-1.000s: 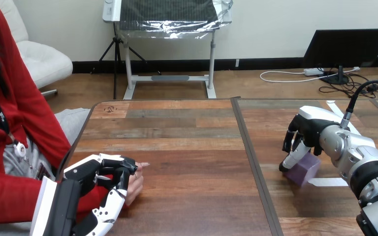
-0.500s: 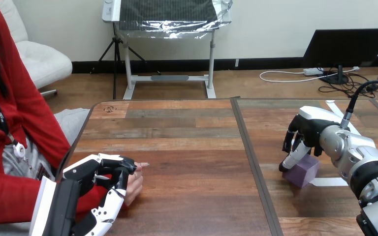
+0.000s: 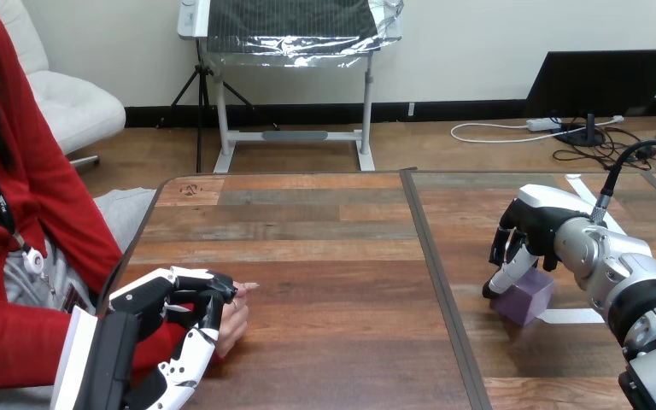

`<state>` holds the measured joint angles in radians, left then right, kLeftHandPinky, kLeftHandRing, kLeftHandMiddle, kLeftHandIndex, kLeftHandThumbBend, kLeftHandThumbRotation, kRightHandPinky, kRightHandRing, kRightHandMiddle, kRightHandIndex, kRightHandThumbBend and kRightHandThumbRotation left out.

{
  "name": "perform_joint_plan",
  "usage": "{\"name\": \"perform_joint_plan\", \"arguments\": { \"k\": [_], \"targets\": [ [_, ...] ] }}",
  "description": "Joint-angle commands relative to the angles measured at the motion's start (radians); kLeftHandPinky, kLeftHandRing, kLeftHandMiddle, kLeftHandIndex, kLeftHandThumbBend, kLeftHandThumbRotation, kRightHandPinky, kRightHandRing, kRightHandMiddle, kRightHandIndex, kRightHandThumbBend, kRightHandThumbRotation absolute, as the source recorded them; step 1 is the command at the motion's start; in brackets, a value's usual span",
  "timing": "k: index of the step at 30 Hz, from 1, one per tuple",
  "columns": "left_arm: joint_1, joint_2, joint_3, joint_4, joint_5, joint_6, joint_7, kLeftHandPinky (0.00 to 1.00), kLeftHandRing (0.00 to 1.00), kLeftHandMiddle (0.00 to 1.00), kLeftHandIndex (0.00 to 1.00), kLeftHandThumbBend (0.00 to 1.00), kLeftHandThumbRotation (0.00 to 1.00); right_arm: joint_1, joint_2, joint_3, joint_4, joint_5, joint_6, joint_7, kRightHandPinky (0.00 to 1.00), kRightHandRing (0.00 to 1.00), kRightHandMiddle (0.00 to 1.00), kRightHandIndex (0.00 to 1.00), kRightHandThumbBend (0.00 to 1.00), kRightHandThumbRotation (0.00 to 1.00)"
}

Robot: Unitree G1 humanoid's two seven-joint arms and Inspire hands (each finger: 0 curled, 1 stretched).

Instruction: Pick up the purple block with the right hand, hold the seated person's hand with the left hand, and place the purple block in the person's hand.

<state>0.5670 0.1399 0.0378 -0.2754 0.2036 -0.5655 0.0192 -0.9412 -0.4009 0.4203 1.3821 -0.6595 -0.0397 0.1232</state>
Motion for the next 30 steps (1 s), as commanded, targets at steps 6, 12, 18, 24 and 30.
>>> {"name": "perform_joint_plan", "arguments": {
  "k": [6,12,18,24,30],
  "targets": [
    [-0.041,-0.002,0.006,-0.025,0.005,-0.008,0.005,0.48,0.61,0.65,0.52,0.26,0.55,-0.047,-0.030,0.001,-0.014,0.002,-0.015,0.008,0.58,0.67,0.68,0.63,0.89,0.15],
    [-0.038,-0.002,0.007,-0.025,0.007,-0.010,0.006,0.48,0.61,0.65,0.52,0.25,0.55,-0.046,-0.043,0.001,-0.017,0.001,-0.039,0.014,0.60,0.68,0.71,0.70,0.94,0.38],
    [-0.036,-0.002,0.007,-0.024,0.006,-0.011,0.007,0.48,0.61,0.65,0.52,0.24,0.54,-0.049,-0.055,-0.010,-0.019,0.011,-0.057,0.031,0.66,0.72,0.75,0.76,0.99,0.53],
    [-0.034,-0.003,0.007,-0.022,0.004,-0.012,0.007,0.48,0.61,0.65,0.52,0.24,0.54,-0.056,-0.067,-0.012,-0.021,0.016,-0.065,0.052,0.70,0.75,0.78,0.80,1.00,0.58],
    [-0.032,-0.005,0.006,-0.020,0.005,-0.012,0.008,0.49,0.62,0.65,0.52,0.25,0.54,-0.064,-0.079,-0.005,-0.023,0.009,-0.067,0.069,0.73,0.80,0.83,0.84,1.00,0.62]
  ]
}}
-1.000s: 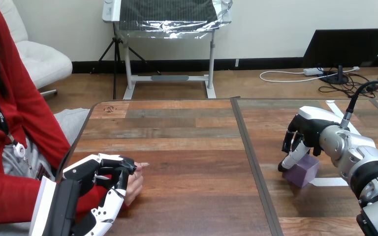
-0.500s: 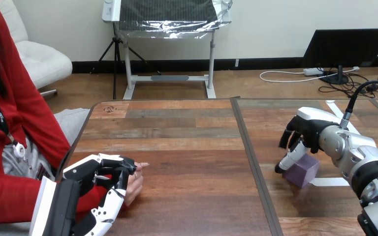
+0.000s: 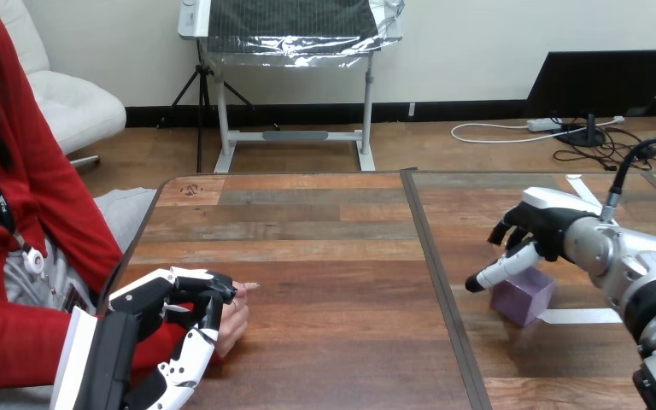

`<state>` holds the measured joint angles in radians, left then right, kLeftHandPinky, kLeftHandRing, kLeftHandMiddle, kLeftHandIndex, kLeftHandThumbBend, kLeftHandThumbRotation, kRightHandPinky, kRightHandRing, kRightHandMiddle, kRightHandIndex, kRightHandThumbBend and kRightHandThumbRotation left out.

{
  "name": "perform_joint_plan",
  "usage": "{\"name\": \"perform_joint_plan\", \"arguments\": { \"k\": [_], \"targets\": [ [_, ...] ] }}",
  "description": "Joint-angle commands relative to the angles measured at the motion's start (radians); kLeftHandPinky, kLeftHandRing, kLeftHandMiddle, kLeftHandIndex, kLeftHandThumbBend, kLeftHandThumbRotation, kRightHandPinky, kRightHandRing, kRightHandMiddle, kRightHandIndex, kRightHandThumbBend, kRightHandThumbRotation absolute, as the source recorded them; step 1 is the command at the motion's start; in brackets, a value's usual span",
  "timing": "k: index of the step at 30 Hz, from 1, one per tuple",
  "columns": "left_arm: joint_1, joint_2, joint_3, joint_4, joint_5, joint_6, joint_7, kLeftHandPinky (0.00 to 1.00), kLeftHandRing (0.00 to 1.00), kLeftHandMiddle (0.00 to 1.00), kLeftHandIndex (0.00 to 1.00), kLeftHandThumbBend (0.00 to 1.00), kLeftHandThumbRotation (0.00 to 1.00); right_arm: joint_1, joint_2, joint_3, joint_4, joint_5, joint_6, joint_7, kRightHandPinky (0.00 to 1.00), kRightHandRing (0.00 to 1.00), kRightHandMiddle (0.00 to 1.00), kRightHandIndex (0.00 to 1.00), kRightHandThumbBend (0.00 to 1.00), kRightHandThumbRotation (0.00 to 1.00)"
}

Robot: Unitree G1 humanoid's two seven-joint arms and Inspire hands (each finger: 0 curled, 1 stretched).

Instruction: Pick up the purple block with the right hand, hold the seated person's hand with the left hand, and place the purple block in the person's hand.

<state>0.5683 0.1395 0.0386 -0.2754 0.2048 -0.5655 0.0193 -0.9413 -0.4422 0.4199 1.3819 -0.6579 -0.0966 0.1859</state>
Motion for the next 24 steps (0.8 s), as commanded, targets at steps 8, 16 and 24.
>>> {"name": "perform_joint_plan", "arguments": {
  "k": [8,16,24],
  "targets": [
    [-0.041,-0.002,0.005,-0.008,0.004,-0.027,0.009,0.49,0.61,0.64,0.52,0.23,0.54,-0.068,-0.052,-0.006,-0.023,0.008,-0.016,0.024,0.75,0.84,0.87,0.88,1.00,0.63],
    [-0.043,-0.003,0.004,-0.006,0.005,-0.026,0.009,0.49,0.61,0.64,0.51,0.23,0.53,-0.067,-0.063,-0.014,-0.023,0.016,-0.017,0.035,0.75,0.85,0.88,0.89,1.00,0.59],
    [-0.044,-0.004,0.002,0.000,-0.003,-0.029,0.008,0.49,0.61,0.64,0.51,0.24,0.53,-0.059,-0.076,-0.016,-0.025,0.023,-0.024,0.024,0.75,0.85,0.88,0.89,1.00,0.56]
  ]
}}
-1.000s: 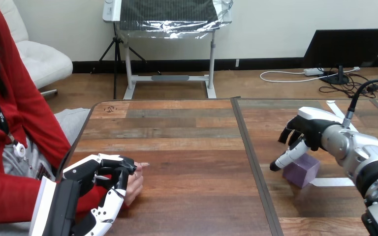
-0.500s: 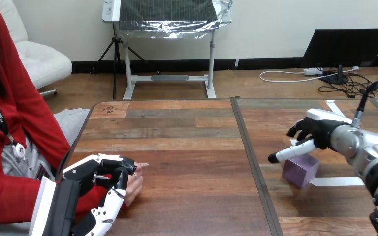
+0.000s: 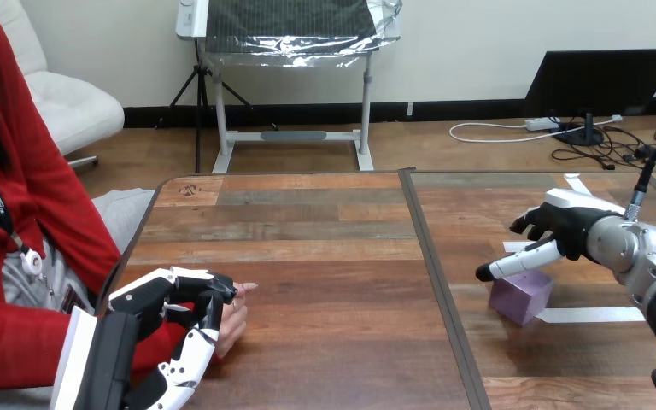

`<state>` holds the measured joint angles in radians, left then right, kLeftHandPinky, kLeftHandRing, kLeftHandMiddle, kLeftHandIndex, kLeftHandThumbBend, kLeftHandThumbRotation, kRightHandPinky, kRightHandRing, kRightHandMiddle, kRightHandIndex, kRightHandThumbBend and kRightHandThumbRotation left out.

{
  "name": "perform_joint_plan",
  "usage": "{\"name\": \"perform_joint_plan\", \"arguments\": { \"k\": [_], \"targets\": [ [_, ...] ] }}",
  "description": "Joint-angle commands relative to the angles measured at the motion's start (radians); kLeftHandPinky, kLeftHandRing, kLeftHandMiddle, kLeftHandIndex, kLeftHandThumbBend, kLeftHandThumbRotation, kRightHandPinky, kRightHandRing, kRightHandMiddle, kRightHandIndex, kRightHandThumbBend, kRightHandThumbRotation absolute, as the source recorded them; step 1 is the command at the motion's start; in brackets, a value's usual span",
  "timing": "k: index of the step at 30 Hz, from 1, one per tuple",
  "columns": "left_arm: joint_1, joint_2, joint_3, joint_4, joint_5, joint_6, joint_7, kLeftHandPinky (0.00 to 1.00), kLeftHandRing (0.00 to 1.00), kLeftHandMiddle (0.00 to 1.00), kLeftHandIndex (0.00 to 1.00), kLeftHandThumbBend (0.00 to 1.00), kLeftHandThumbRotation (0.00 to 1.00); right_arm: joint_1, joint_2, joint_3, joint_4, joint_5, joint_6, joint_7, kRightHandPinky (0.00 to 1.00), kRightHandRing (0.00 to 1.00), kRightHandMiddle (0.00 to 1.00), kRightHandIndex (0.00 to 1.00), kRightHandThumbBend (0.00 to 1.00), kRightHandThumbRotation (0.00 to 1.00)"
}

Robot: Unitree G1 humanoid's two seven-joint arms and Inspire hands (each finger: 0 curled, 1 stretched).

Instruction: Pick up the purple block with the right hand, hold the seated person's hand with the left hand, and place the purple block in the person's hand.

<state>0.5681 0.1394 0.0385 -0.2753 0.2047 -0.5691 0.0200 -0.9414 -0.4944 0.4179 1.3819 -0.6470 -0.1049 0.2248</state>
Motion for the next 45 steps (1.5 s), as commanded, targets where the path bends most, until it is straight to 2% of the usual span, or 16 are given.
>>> {"name": "perform_joint_plan", "arguments": {
  "k": [1,13,17,22,31,34,38,45],
  "targets": [
    [-0.044,-0.004,0.002,0.000,-0.003,-0.026,0.007,0.49,0.61,0.64,0.51,0.24,0.53,-0.058,-0.025,-0.014,-0.025,0.013,-0.016,-0.017,0.75,0.85,0.88,0.89,1.00,0.56],
    [-0.046,-0.003,0.005,0.007,0.003,-0.035,0.011,0.49,0.61,0.64,0.51,0.24,0.52,-0.051,-0.040,-0.012,-0.028,0.017,-0.016,-0.017,0.74,0.86,0.89,0.88,1.00,0.49],
    [-0.047,-0.002,0.005,0.008,0.002,-0.036,0.009,0.49,0.61,0.64,0.51,0.23,0.51,-0.048,-0.046,0.003,-0.029,0.003,-0.023,-0.021,0.74,0.85,0.88,0.88,1.00,0.47],
    [-0.047,-0.003,0.003,0.006,-0.002,-0.032,0.007,0.49,0.61,0.64,0.51,0.23,0.51,-0.045,-0.051,0.023,-0.031,-0.020,-0.033,-0.037,0.73,0.83,0.86,0.87,1.00,0.49],
    [-0.050,-0.005,-0.003,0.005,-0.016,-0.029,0.001,0.48,0.61,0.64,0.51,0.24,0.49,-0.030,-0.053,0.021,-0.031,-0.024,-0.052,-0.057,0.66,0.76,0.81,0.84,1.00,0.47],
    [-0.051,-0.005,-0.005,0.004,-0.019,-0.028,-0.001,0.48,0.61,0.64,0.51,0.25,0.48,-0.023,-0.050,0.009,-0.029,-0.011,-0.053,-0.055,0.64,0.75,0.81,0.83,1.00,0.45],
    [-0.051,-0.006,-0.007,0.002,-0.024,-0.025,-0.004,0.48,0.62,0.64,0.51,0.26,0.47,-0.012,-0.044,-0.026,-0.026,0.027,-0.053,-0.032,0.65,0.76,0.82,0.83,1.00,0.39],
    [-0.052,-0.009,-0.010,0.004,-0.031,-0.027,-0.004,0.48,0.62,0.64,0.51,0.27,0.46,0.002,-0.038,-0.031,-0.025,0.044,-0.050,-0.031,0.68,0.78,0.82,0.82,1.00,0.37]
  ]
}}
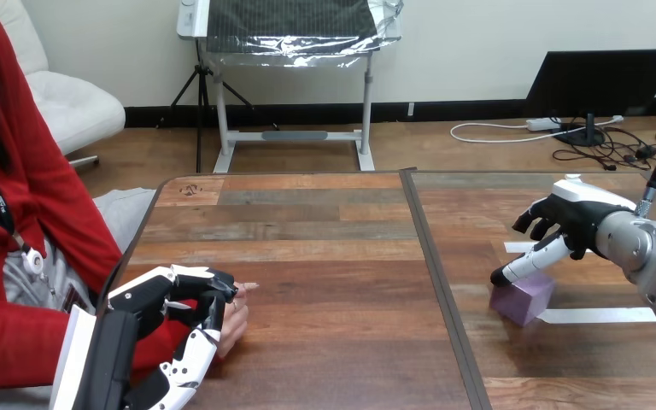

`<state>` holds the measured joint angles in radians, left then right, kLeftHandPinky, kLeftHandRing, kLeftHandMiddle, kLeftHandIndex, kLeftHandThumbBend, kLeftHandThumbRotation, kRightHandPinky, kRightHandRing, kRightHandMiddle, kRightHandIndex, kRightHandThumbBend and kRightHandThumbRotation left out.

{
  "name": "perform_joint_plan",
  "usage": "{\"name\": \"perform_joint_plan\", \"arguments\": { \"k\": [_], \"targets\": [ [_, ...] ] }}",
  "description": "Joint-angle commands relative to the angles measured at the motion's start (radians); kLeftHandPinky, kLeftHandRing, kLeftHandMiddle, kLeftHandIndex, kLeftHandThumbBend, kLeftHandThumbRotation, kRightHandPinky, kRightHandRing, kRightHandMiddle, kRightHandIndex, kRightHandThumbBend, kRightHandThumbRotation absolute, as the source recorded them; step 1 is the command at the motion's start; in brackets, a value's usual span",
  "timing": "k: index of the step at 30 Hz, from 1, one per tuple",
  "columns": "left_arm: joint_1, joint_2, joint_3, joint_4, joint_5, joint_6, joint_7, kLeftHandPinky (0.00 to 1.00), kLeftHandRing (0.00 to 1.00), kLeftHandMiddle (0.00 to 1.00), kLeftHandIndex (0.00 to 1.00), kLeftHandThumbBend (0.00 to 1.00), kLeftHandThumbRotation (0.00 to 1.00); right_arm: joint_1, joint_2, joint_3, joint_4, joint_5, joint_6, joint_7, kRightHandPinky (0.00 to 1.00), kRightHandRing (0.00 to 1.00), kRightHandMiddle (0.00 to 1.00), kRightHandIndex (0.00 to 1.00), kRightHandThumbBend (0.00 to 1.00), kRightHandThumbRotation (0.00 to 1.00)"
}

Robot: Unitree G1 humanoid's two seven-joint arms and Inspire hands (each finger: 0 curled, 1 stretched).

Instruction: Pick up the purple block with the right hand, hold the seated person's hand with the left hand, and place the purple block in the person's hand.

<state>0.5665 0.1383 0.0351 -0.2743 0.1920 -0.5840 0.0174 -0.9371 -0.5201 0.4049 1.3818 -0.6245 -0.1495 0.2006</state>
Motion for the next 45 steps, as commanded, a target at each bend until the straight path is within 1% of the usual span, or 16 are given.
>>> {"name": "perform_joint_plan", "arguments": {
  "k": [1,8,22,34,41,45],
  "targets": [
    [-0.051,-0.008,-0.006,0.003,-0.018,-0.012,-0.002,0.48,0.62,0.64,0.51,0.27,0.46,-0.001,-0.012,-0.019,-0.024,0.022,-0.004,-0.008,0.68,0.78,0.82,0.82,1.00,0.38],
    [-0.048,-0.006,-0.007,-0.001,-0.018,-0.009,-0.002,0.48,0.61,0.64,0.51,0.27,0.46,0.013,-0.005,-0.018,-0.024,0.015,-0.004,-0.017,0.68,0.76,0.79,0.81,1.00,0.39],
    [-0.044,-0.007,-0.006,-0.009,-0.010,-0.004,0.003,0.48,0.61,0.64,0.51,0.26,0.45,0.031,0.007,-0.001,-0.024,-0.007,-0.002,-0.028,0.67,0.73,0.77,0.79,1.00,0.37],
    [-0.039,-0.008,-0.002,-0.016,-0.002,-0.002,0.007,0.48,0.61,0.64,0.51,0.25,0.44,0.038,0.018,0.004,-0.025,-0.011,0.008,-0.015,0.68,0.73,0.77,0.79,1.00,0.39],
    [-0.038,-0.008,0.001,-0.017,0.003,-0.001,0.010,0.48,0.61,0.63,0.51,0.26,0.44,0.042,0.024,0.002,-0.021,-0.007,0.018,-0.003,0.71,0.76,0.78,0.80,1.00,0.38],
    [-0.037,-0.009,0.000,-0.018,0.003,0.000,0.011,0.48,0.61,0.64,0.51,0.25,0.44,0.044,0.027,0.000,-0.021,-0.005,0.027,0.000,0.71,0.76,0.79,0.81,1.00,0.36]
  ]
}}
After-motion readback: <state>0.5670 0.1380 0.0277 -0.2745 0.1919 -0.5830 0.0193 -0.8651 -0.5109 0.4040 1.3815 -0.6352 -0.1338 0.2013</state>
